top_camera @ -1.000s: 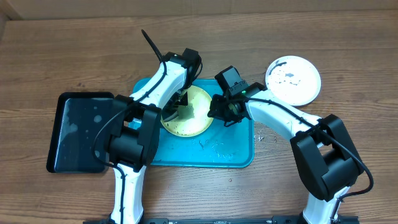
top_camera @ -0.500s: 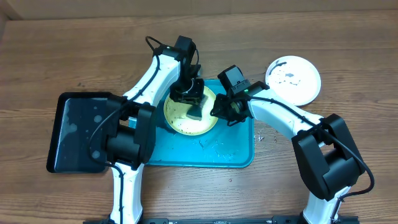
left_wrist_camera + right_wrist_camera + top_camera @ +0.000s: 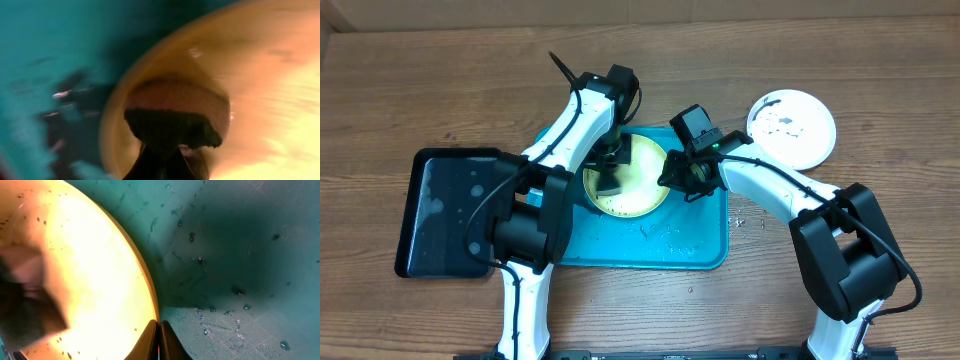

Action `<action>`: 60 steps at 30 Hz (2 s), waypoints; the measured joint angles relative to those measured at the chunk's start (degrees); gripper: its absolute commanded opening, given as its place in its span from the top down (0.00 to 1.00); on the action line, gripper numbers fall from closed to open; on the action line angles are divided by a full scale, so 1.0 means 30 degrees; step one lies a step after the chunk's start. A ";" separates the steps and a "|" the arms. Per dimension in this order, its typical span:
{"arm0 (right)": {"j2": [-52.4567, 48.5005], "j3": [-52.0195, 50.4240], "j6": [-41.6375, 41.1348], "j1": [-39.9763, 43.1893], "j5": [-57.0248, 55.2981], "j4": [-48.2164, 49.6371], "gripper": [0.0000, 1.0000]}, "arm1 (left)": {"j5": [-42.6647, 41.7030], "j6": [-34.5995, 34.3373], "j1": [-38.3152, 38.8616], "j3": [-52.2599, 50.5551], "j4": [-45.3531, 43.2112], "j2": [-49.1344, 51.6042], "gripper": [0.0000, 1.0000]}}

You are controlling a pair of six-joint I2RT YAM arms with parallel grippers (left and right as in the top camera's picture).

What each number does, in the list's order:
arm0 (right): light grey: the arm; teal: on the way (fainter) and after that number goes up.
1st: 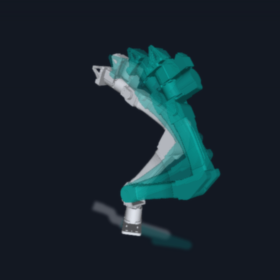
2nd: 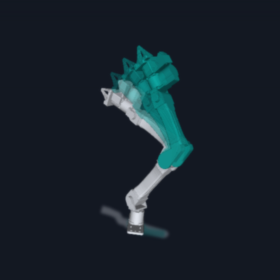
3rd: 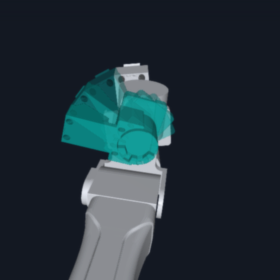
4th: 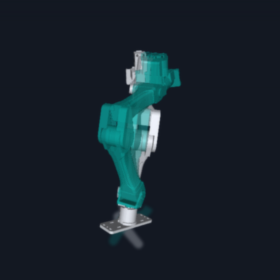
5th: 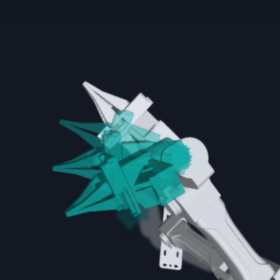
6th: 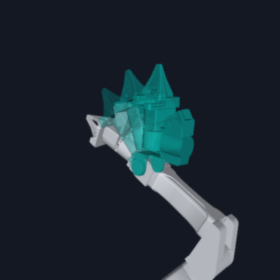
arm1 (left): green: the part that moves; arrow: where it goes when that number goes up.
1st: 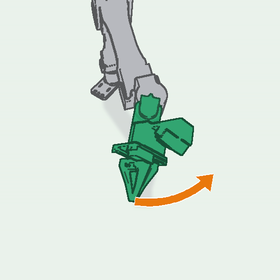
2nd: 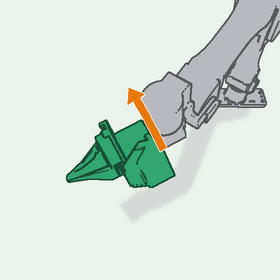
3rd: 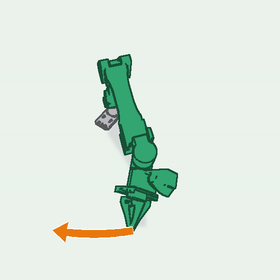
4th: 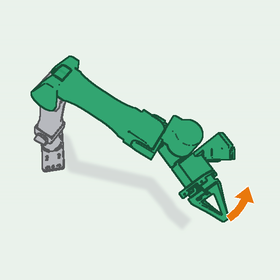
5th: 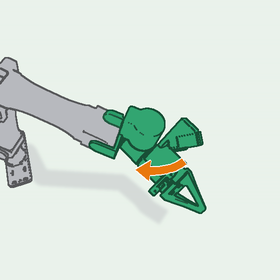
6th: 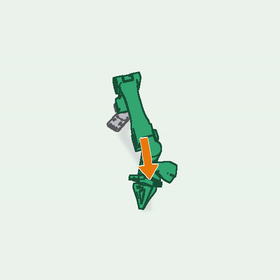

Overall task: Clean dirty plates on tray and stack at the side
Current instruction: 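Scrub the yellow-green plate with the left sponge while the right gripper holds it, then withdraw the left gripper with sponge toward the black tray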

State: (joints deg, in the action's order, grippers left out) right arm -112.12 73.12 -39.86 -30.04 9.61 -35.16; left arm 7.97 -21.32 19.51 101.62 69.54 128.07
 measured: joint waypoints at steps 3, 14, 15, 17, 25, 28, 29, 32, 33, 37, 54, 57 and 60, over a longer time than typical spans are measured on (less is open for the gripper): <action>0.0000 0.0087 -0.0007 0.0000 0.0000 -0.0168 0.96 | 0.2142 -0.1297 0.0000 0.0000 0.0430 0.0000 0.96; 0.0000 0.2025 0.0984 0.0007 -0.0692 -0.2980 0.96 | 0.3140 -0.3767 -0.1399 0.0007 0.0466 -0.2987 0.96; 0.0000 0.2259 0.1231 0.0007 -0.0721 -0.3060 0.96 | 0.3009 -0.3883 -0.1974 0.0015 0.0386 -0.3898 0.96; 0.0029 0.2907 0.1829 0.0007 -0.0794 -0.3104 0.96 | 0.2331 -0.3869 -0.3657 0.0146 0.0204 -0.5952 0.96; 0.0189 0.3628 0.3366 0.0007 -0.0860 -0.2215 0.56 | -0.1035 -0.2747 -0.8932 0.0546 0.1253 -0.7614 0.96; 0.0153 0.3643 0.3803 0.0007 -0.0867 -0.1872 0.55 | -0.1450 -0.2696 -1.0018 0.0423 0.1464 -0.7410 0.96; 0.0087 0.3650 0.3883 0.0007 -0.0860 -0.1778 0.55 | -0.1501 -0.2696 -1.0295 0.0270 0.1464 -0.7395 0.96; -0.0342 0.3679 0.4073 0.0007 -0.0860 -0.1588 0.55 | -0.1494 -0.2798 -1.1111 -0.0641 0.1027 -0.7395 0.96; -0.0517 0.3679 0.4109 0.0007 -0.0860 -0.1566 0.55 | -0.1428 -0.2914 -1.1300 -0.1013 0.0801 -0.7395 0.96; -0.1166 0.3679 0.4248 0.0007 -0.0860 -0.1574 0.54 | -0.1035 -0.3679 -1.2211 -0.3410 -0.0954 -0.7380 0.96; -0.1275 0.3679 0.4313 0.0007 -0.0860 -0.1260 0.48 | -0.2878 -0.4350 -1.6378 -0.8240 -0.4787 -0.7249 0.21; -0.1275 0.3679 0.4313 0.0007 -0.0860 -0.1268 0.48 | -0.3038 -0.4422 -1.6378 -0.8247 -0.5064 -0.7249 0.21; -0.1282 0.3679 0.4313 0.0007 -0.0852 -0.1253 0.48 | -0.3111 -0.4422 -1.6378 -0.8255 -0.5508 -0.7249 0.20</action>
State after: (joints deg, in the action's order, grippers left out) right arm -115.96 84.16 -26.92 -30.02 7.05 -38.92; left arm -1.37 -34.59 -29.63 76.86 53.01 106.32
